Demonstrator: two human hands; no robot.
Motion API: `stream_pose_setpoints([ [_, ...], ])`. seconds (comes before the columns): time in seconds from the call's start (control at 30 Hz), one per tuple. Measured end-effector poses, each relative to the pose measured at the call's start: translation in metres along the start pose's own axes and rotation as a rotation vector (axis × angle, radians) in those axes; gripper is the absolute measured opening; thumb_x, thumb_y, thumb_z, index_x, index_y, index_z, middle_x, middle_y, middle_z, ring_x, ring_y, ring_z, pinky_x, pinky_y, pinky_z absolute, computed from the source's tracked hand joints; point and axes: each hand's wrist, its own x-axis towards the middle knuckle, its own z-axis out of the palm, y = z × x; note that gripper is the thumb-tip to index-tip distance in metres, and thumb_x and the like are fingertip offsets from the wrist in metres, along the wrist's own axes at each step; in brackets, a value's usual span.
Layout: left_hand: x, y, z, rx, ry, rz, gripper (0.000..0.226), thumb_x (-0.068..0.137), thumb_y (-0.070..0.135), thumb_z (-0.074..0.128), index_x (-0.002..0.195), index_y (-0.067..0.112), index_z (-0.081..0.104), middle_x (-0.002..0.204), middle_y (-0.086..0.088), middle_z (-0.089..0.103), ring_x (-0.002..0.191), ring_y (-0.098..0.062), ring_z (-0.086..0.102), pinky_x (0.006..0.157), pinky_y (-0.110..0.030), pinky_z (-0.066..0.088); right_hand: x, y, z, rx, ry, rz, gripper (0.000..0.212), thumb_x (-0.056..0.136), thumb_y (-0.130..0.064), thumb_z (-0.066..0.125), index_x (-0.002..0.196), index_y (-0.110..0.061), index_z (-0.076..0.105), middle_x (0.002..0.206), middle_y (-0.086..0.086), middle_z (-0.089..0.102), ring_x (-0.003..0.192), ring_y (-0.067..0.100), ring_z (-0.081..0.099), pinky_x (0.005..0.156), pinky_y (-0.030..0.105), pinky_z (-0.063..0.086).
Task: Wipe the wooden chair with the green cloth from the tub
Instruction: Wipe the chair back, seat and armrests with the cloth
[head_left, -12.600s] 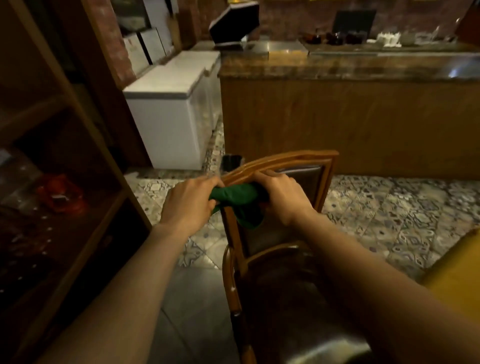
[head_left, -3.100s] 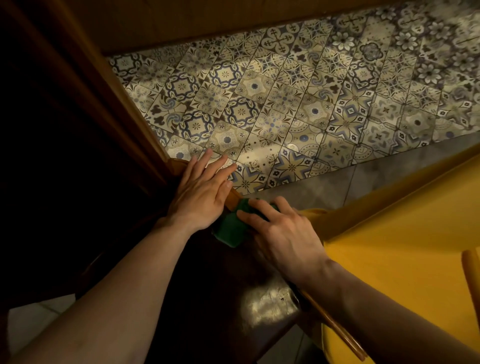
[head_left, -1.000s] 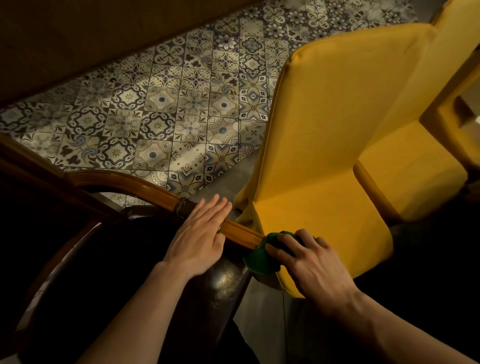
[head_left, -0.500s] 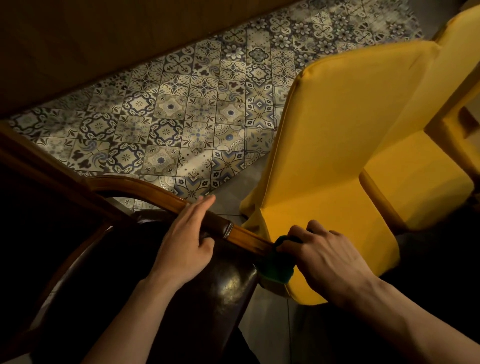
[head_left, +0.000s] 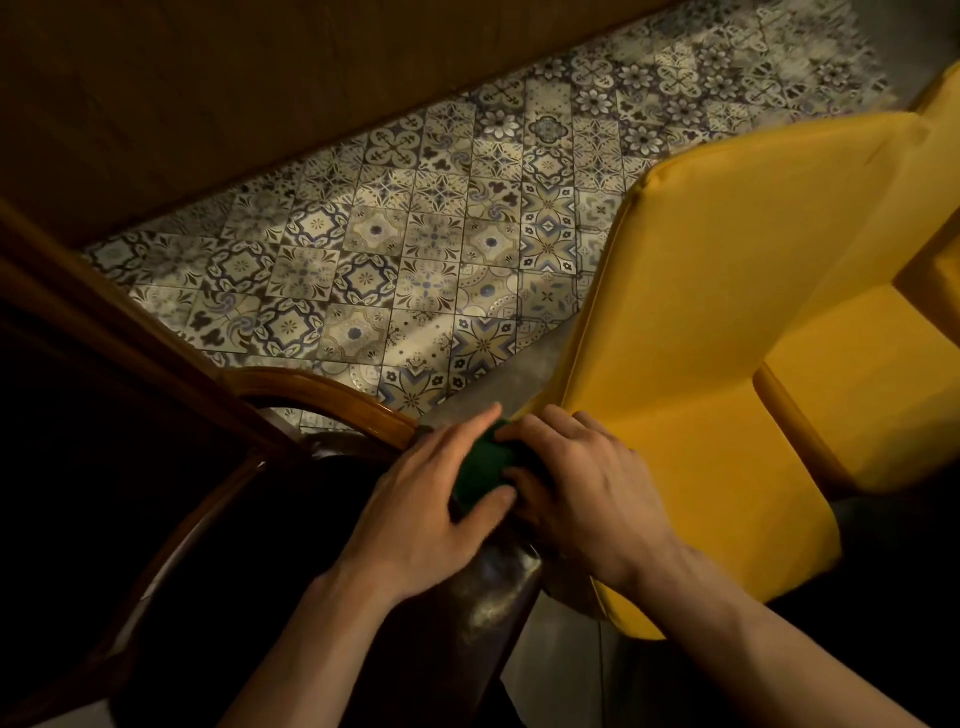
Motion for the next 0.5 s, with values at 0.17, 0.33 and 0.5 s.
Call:
stream_pose_setpoints([
  [0.17, 0.001, 0.019, -0.026, 0.170, 0.106, 0.019, 0.052, 0.086, 0.040, 0.069, 0.132, 0.042, 0.045, 0.128, 0.019, 0.060, 0.112, -0.008, 0.059, 0.089, -0.034, 0.051, 0.012, -0.003, -0.018, 0.265, 0.001, -0.070, 0.033, 0.089, -0.042, 0.066, 0.113, -0.030, 0.047, 0.106, -0.011, 0.060, 0.092, 0.013, 0.056, 0.073, 0.033, 0.047],
  [0.33, -0.003, 0.046, -0.064, 0.271, 0.126, -0.010, 0.036, 0.087, 0.031, 0.071, 0.115, 0.040, 0.052, 0.104, 0.017, 0.067, 0.091, -0.007, 0.064, 0.073, -0.034, 0.053, 0.021, 0.005, -0.055, 0.315, -0.123, -0.135, 0.059, 0.076, -0.033, 0.081, 0.124, -0.029, 0.047, 0.116, -0.008, 0.055, 0.098, 0.012, 0.056, 0.081, 0.031, 0.050],
  [0.5, -0.006, 0.077, -0.103, 0.373, 0.165, -0.051, 0.036, 0.084, 0.022, 0.074, 0.108, 0.039, 0.053, 0.099, 0.019, 0.068, 0.087, -0.004, 0.064, 0.072, -0.027, 0.050, 0.030, 0.002, -0.090, 0.162, -0.103, -0.140, 0.049, 0.074, -0.021, 0.076, 0.114, -0.033, 0.052, 0.109, -0.008, 0.058, 0.090, 0.019, 0.060, 0.072, 0.039, 0.053],
])
